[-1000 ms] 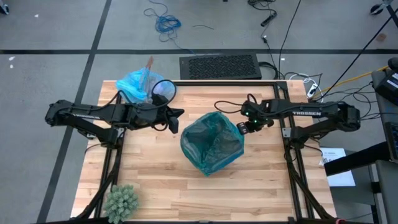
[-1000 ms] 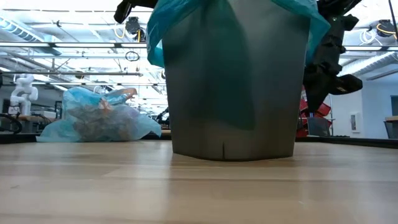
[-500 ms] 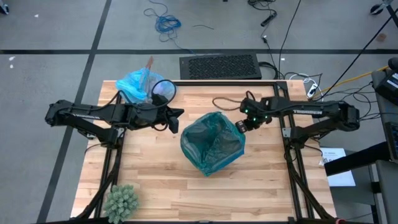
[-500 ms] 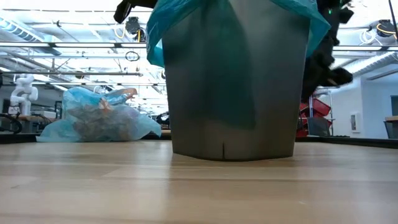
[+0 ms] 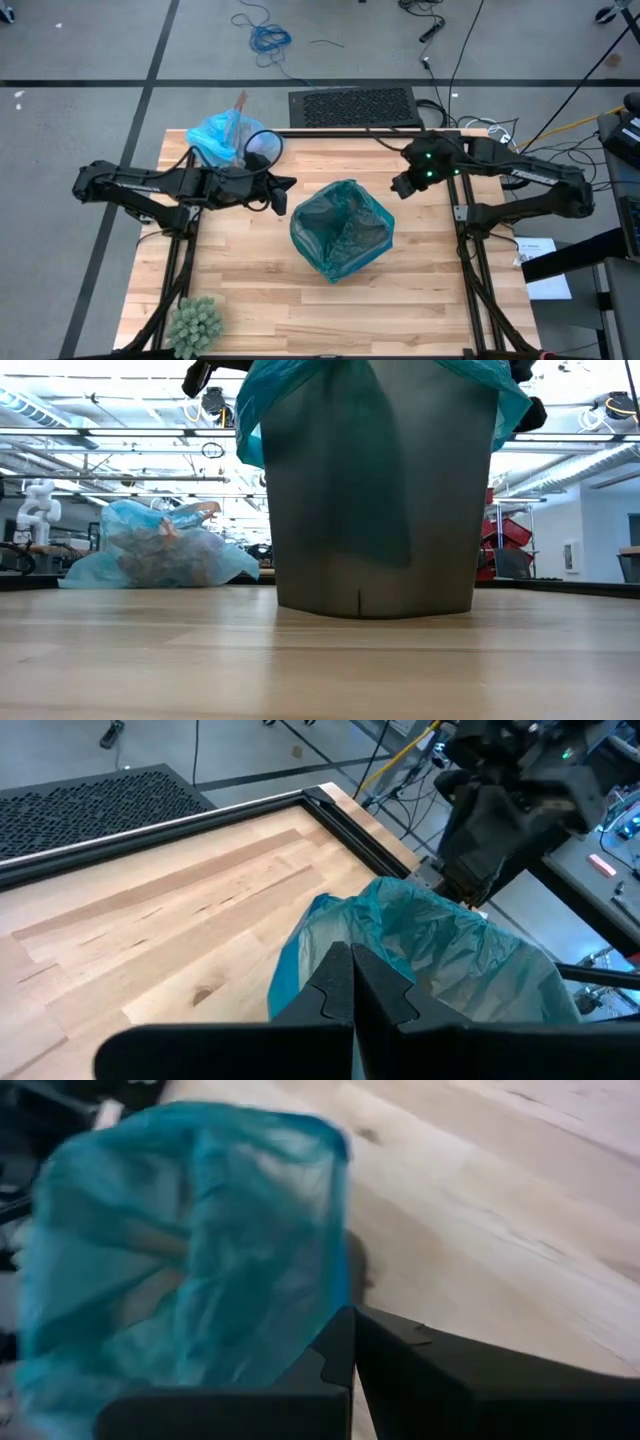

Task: Place trash/remove bag and relplace
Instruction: Insert the blue trash bag into the black trash bin

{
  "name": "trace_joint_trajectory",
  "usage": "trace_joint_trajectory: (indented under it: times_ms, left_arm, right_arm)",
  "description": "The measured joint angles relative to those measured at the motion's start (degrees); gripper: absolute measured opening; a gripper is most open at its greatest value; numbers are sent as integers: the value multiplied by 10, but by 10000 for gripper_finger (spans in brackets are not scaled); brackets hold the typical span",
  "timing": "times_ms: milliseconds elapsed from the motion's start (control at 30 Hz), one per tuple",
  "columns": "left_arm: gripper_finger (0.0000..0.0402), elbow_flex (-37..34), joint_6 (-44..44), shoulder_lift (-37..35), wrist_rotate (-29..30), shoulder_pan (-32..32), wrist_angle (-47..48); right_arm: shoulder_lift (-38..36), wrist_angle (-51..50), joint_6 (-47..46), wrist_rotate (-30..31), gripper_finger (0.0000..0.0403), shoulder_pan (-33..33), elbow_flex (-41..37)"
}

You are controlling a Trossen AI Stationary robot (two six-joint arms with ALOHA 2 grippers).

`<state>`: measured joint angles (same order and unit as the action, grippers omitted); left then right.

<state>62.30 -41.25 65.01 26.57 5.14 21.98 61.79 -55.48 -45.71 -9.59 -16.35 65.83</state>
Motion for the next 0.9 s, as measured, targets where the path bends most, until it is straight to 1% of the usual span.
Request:
trace_joint_trajectory:
  times_ms: [167,267,400,467,533,633,767,833,900]
  left_arm:
    - [0,0,0,0,-1,3,6]
    - [0,0,-1,0,-1,2,16]
    - [0,0,-4,0,-1,2,14]
    - [0,0,-4,0,-2,2,14]
    - [0,0,-4,0,-2,2,14]
    - [0,0,-4,0,-2,2,14]
    - [0,0,-4,0,-2,2,13]
    - [0,0,-4,0,-2,3,13]
    - [0,0,-4,0,-2,6,13]
  right_arm:
    - [3,-2,-5,-12,0,37,-1]
    - [15,32,-15,-13,0,64,-17]
    - [30,29,-37,-14,0,83,-63]
    - [33,34,-45,-24,0,91,-93]
    - [33,59,-53,-36,0,99,-117]
    - [33,62,-66,-42,0,107,-135]
    - [20,50,-71,-31,0,107,-131]
    - [2,52,-76,-12,0,107,-107]
    - [-10,50,-66,5,0,108,-65]
